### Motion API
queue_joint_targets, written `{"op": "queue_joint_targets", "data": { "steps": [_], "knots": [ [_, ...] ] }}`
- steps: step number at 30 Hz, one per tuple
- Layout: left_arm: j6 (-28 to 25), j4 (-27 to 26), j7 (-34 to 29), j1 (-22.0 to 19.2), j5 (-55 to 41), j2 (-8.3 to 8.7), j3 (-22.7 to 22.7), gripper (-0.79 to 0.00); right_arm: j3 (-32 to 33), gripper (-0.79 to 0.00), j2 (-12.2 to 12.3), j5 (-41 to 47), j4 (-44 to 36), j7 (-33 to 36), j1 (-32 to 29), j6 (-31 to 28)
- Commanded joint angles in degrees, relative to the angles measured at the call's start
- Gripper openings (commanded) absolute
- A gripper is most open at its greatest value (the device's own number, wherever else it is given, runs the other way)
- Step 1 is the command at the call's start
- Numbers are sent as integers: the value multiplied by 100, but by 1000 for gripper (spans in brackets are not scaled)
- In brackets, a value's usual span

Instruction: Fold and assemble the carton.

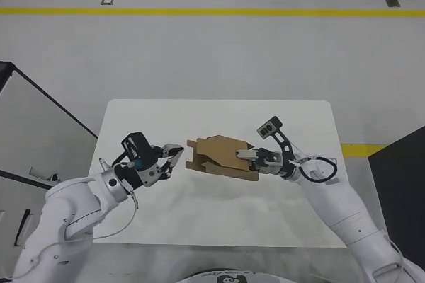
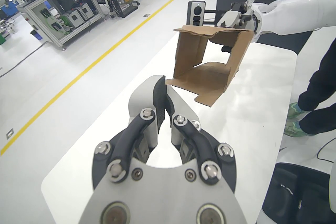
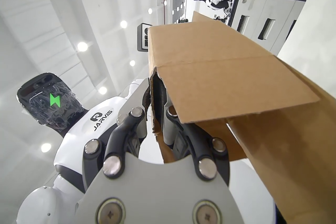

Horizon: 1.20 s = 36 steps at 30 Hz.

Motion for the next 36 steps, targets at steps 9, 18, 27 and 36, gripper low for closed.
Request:
{"op": "queue_joint_targets", "data": {
  "steps": [9,18,27,36],
  "knots": [
    [-179,95,-94,-247,-137,27,343,-785,3,-785,-26,-170,-76,77,-35,-193],
    [-132,155,-130,-401,-203,45,553,-785,68,-785,-12,-386,-194,181,-116,-220],
    [27,154,-117,-405,-230,63,610,-785,116,-785,6,-584,-311,259,-198,-207],
    [110,127,-106,-399,-208,86,625,-785,159,-785,25,-726,-435,328,-288,-207]
  ]
}}
